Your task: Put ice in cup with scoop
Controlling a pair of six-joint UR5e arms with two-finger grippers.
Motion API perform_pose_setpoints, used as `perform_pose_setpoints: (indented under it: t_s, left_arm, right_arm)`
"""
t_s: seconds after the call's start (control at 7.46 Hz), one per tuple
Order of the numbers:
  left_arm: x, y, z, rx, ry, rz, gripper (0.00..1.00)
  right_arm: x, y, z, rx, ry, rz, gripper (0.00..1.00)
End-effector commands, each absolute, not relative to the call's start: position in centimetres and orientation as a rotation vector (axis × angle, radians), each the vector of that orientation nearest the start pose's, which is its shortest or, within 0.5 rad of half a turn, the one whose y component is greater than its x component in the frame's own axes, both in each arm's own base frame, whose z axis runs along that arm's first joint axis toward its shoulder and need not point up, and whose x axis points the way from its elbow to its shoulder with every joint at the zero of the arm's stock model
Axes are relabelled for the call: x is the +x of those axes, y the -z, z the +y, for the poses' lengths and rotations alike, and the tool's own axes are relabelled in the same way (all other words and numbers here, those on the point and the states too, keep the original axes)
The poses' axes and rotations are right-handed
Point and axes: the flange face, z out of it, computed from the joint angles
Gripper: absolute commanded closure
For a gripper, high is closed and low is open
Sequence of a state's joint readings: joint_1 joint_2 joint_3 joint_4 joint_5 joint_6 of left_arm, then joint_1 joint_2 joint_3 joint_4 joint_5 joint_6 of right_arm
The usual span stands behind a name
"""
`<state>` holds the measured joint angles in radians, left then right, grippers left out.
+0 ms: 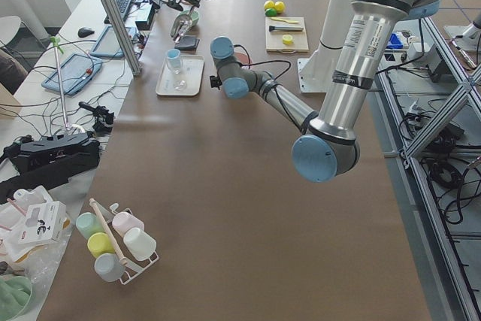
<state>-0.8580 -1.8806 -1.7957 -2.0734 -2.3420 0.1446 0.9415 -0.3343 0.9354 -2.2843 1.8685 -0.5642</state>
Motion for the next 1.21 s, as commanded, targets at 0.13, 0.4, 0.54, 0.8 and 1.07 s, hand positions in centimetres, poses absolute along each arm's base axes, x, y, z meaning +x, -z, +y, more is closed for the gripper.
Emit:
perform_pose_setpoints:
  t_s: [0.13, 0.4, 0.54, 0.8, 1.07]
  left_arm:
    - [21.1, -37.4, -52.3, 0.665, -0.852, 0.984, 0.01]
    - [15.9, -43.0, -53.4, 0.499, -0.552, 0.986, 0.01]
    - [11.0, -46.0, -53.8, 0.459, -0.414, 0.971, 0.01]
    - [5.8, -52.0, -54.2, 0.383, -0.264, 0.943, 0.01]
    - [-2.6, -56.3, -52.6, 0.378, -0.092, 0.904, 0.01]
  right_arm:
    - [-41.4, -16.8, -71.8, -0.124, 1.207, -0.198, 1.0]
    - [-41.5, -17.0, -72.1, -0.123, 1.21, -0.177, 1.0]
    - [-41.5, -17.1, -72.3, -0.122, 1.213, -0.161, 1.0]
    - [-42.3, -17.5, -72.8, -0.116, 1.217, -0.146, 1.0]
    - [-42.8, -17.6, -72.5, -0.117, 1.226, -0.119, 1.0]
